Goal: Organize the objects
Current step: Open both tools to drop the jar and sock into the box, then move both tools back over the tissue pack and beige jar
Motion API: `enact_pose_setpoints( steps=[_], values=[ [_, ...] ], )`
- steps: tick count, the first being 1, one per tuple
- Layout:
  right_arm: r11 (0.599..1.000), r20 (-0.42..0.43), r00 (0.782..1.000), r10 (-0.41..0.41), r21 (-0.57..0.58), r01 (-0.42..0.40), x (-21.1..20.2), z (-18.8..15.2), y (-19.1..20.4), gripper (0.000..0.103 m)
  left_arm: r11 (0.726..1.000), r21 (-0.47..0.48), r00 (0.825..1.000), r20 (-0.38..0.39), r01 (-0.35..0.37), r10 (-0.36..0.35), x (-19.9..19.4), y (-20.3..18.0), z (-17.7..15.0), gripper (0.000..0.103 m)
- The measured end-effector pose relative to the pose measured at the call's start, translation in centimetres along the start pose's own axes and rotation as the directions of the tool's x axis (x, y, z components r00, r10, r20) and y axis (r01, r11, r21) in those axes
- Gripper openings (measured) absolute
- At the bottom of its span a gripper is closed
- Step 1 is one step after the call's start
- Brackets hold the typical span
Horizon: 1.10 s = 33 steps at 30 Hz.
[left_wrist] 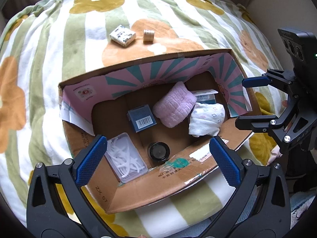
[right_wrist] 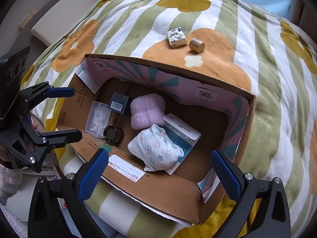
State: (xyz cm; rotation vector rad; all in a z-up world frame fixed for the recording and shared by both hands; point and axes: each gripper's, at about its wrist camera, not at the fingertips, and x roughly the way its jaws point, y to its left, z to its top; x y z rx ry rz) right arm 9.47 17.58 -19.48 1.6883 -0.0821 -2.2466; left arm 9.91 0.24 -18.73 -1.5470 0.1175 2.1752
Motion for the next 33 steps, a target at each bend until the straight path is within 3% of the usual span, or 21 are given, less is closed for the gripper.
enact_pose_setpoints(
  steps=[6, 13, 24, 33],
  values=[
    [0.999, -0.036, 0.999, -0.033, 0.017, 0.034, 0.0, 0.7, 0.0, 0.103, 1.000, 0.011, 1.000, -0.021, 0.017, -0.016, -0.3, 0.9, 0.9, 0.103],
    [0.999, 0.022, 0.999, -0.049, 0.025, 0.048, -2.4, 2.9, -0.5, 0.103, 0.999, 0.031, 0.999, -0.012, 0.039, -0.038, -1.6, 2.3, 3.2, 0.103],
    [0.987, 0.168, 0.978, -0.125, -0.075, 0.139, -6.3, 9.9, -0.5, 0.103, 0.987, 0.160, 0.997, 0.075, 0.005, -0.017, -3.5, 4.5, 11.8, 0.103],
    [0.975, 0.184, 0.975, -0.127, -0.155, 0.156, -4.3, 16.4, -3.3, 0.103, 0.957, 0.285, 0.997, 0.051, 0.049, -0.066, 1.2, 7.3, 19.4, 0.103]
  ],
)
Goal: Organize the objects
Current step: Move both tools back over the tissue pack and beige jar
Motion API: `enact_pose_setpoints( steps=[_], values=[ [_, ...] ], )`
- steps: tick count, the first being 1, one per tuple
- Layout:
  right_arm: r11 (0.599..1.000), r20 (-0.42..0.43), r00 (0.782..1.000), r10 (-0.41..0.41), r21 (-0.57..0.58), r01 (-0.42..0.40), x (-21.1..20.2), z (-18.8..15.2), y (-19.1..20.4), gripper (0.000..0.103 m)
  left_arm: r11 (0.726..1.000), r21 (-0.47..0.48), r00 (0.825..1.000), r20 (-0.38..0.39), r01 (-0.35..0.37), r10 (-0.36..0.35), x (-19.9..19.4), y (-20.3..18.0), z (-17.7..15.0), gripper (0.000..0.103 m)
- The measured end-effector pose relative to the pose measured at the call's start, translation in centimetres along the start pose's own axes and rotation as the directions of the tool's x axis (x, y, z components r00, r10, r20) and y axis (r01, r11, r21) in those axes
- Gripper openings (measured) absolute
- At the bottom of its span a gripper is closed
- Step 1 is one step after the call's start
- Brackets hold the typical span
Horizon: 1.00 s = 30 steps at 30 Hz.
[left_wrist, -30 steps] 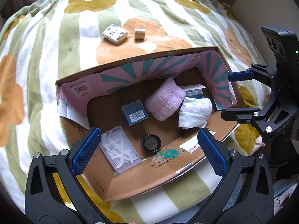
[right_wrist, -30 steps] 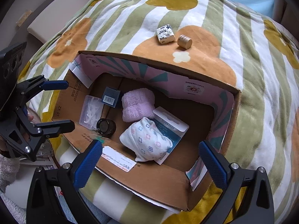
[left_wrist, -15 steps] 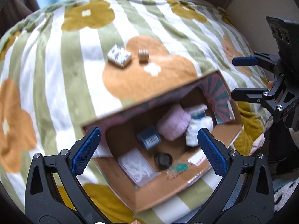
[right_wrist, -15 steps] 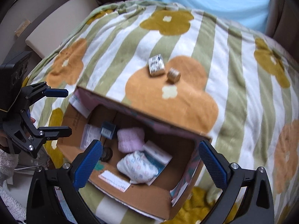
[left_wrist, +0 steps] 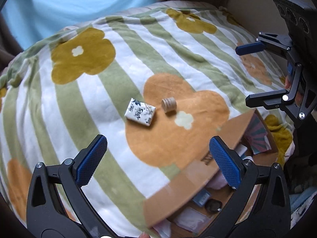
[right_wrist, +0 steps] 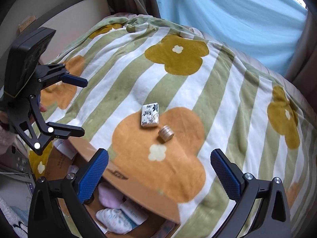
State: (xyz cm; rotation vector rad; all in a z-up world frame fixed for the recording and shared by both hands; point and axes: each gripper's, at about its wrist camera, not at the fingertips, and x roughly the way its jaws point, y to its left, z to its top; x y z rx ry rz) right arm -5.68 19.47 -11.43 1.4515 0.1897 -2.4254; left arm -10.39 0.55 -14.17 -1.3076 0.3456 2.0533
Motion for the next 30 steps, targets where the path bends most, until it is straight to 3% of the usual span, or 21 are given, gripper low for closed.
enact_pose_setpoints(
  steps=[8, 14, 22, 30],
  values=[
    [0.997, -0.045, 0.999, 0.030, -0.065, -0.033, 6.7, 1.3, -2.0, 0.102, 0.997, 0.061, 0.998, -0.055, 0.044, -0.041, 8.7, 3.7, 2.3, 0.103],
    [0.994, -0.102, 0.994, 0.038, -0.098, -0.048, 11.4, 1.3, -2.4, 0.092, 0.992, 0.115, 0.994, -0.097, 0.055, -0.044, 14.1, 4.5, 2.2, 0.103],
    [0.988, -0.158, 0.985, 0.066, -0.128, -0.087, 16.0, 1.4, -2.7, 0.074, 0.990, 0.122, 0.992, -0.109, 0.076, -0.063, 17.4, 5.5, 1.9, 0.097],
    [0.979, -0.205, 0.975, 0.085, -0.162, -0.120, 18.4, 1.1, -2.2, 0.060, 0.991, 0.101, 0.993, -0.087, 0.082, -0.074, 18.3, 5.6, 1.7, 0.096]
  ],
)
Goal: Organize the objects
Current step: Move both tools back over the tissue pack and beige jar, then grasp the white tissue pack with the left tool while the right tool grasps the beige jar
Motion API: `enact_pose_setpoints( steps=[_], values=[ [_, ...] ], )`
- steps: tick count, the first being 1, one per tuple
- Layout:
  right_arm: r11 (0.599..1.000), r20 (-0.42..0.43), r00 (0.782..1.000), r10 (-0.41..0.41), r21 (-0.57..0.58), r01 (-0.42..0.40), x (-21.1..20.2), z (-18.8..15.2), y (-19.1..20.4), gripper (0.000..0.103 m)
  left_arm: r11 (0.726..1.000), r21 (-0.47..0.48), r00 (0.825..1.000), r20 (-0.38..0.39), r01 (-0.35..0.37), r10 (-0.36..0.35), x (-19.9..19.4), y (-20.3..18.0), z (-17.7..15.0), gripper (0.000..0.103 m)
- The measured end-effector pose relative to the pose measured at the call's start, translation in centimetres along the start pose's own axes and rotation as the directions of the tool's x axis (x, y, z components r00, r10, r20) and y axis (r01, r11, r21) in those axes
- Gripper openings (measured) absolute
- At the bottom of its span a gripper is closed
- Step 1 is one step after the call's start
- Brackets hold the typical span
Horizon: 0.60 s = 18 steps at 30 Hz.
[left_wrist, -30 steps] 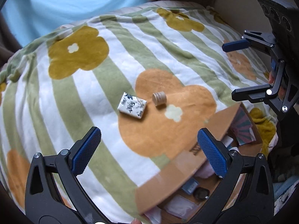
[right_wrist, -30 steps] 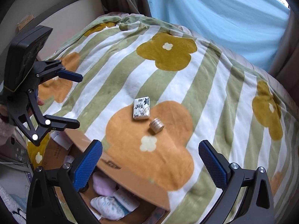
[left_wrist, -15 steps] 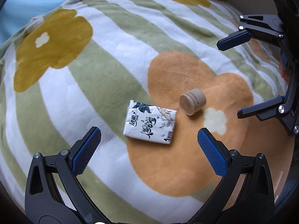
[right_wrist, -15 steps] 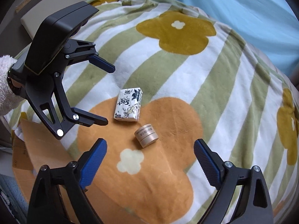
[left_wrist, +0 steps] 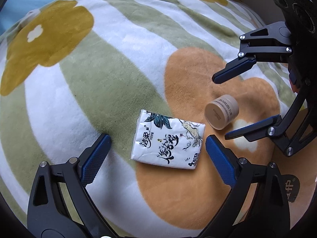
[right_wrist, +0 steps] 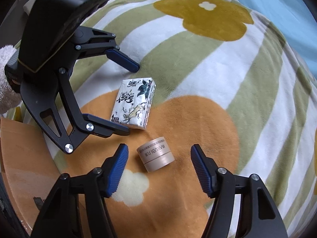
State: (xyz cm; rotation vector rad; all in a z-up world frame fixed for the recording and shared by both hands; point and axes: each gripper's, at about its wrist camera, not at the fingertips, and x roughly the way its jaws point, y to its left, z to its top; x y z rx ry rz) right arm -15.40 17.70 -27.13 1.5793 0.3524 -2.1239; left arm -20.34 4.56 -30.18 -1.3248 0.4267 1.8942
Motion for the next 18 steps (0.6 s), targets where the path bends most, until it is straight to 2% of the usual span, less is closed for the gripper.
enact_pose_setpoints(
  steps=[5, 10, 11, 16, 18],
  values=[
    [1.000, -0.014, 1.000, 0.020, 0.012, -0.020, 0.9, -0.2, -0.3, 0.052, 1.000, -0.014, 1.000, 0.005, -0.012, 0.012, 0.2, 0.2, 0.1, 0.091],
    [0.999, -0.012, 0.999, 0.046, 0.024, -0.045, 1.2, -0.4, -0.7, 0.039, 1.000, -0.018, 1.000, 0.013, -0.008, 0.008, 0.3, 0.2, 0.2, 0.085],
    [0.998, -0.012, 0.999, 0.052, 0.023, -0.052, 1.2, -0.4, -0.7, 0.036, 1.000, -0.016, 1.000, 0.015, -0.007, 0.007, 0.3, 0.2, 0.2, 0.081],
    [0.997, 0.002, 0.998, 0.064, 0.032, -0.064, 1.1, -0.7, -1.0, 0.036, 1.000, -0.027, 1.000, 0.020, -0.001, 0.001, 0.0, 0.6, 0.4, 0.061],
    [0.997, 0.007, 0.998, 0.070, 0.037, -0.070, 1.0, -0.9, -1.1, 0.036, 0.999, -0.036, 1.000, 0.017, 0.005, -0.004, -0.2, 0.8, 0.3, 0.060]
  ],
)
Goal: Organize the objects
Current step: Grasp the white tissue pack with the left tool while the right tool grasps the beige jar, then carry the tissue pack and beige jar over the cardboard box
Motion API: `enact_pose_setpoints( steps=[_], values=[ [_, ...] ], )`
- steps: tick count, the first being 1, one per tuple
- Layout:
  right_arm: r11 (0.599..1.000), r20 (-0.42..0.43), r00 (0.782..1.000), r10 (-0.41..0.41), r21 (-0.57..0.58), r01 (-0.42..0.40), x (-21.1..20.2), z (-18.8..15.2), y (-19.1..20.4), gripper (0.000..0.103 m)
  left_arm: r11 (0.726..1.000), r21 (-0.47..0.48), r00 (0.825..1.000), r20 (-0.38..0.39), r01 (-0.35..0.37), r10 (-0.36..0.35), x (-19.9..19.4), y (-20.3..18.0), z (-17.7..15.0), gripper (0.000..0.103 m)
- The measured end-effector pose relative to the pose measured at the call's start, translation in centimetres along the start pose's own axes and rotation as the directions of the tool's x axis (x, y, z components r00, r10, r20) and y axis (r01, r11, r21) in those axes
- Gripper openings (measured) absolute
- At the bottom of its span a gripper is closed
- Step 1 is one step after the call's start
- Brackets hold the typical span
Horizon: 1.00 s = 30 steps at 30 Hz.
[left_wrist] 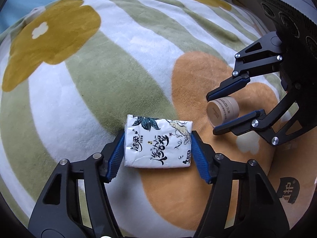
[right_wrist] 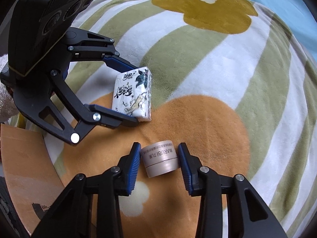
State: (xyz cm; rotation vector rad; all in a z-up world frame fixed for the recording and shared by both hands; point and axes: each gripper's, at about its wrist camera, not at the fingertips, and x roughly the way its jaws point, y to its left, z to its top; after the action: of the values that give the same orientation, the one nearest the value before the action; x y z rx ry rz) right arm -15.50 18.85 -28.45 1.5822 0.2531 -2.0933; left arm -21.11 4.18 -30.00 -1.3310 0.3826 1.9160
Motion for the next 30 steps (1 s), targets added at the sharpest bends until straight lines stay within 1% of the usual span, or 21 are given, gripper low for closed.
enact_pose_setpoints(
  steps=[7, 15, 19, 23, 26, 27, 29, 30],
  values=[
    [1.000, 0.006, 1.000, -0.006, 0.005, 0.006, -0.5, -0.6, 0.0, 0.035, 1.000, -0.007, 1.000, -0.005, 0.001, -0.001, -0.5, 0.0, 0.2, 0.059],
    [0.999, 0.030, 0.999, -0.034, 0.017, 0.034, -3.0, -1.4, 0.4, 0.035, 0.999, -0.032, 1.000, 0.018, -0.014, 0.014, -2.8, -0.1, 0.7, 0.059],
    [0.999, 0.044, 0.998, -0.053, 0.016, 0.052, -4.9, -1.8, 0.8, 0.035, 0.999, -0.035, 0.999, 0.034, -0.040, 0.041, -4.8, -0.5, 1.1, 0.059],
    [0.997, 0.065, 0.995, -0.073, 0.001, 0.073, -7.7, -2.1, 1.5, 0.035, 0.997, -0.060, 0.996, 0.070, -0.051, 0.055, -8.0, -0.8, 1.6, 0.059],
    [0.997, 0.082, 0.993, -0.082, -0.003, 0.082, -9.7, -0.9, 2.9, 0.035, 0.995, -0.067, 0.993, 0.095, -0.069, 0.075, -10.7, -1.4, 1.9, 0.059],
    [0.996, 0.088, 0.992, -0.085, -0.005, 0.086, -10.2, 0.6, 2.4, 0.035, 0.995, -0.069, 0.992, 0.103, -0.073, 0.080, -11.5, -1.7, 1.8, 0.059],
    [0.996, 0.101, 0.991, -0.091, -0.001, 0.091, -11.8, 1.2, 2.6, 0.035, 0.993, -0.076, 0.988, 0.121, -0.085, 0.094, -13.5, -2.3, 1.7, 0.059],
    [0.996, 0.107, 0.990, -0.094, 0.002, 0.094, -12.2, 0.8, 3.7, 0.035, 0.993, -0.081, 0.987, 0.127, -0.089, 0.099, -14.3, -2.6, 1.5, 0.059]
  ],
)
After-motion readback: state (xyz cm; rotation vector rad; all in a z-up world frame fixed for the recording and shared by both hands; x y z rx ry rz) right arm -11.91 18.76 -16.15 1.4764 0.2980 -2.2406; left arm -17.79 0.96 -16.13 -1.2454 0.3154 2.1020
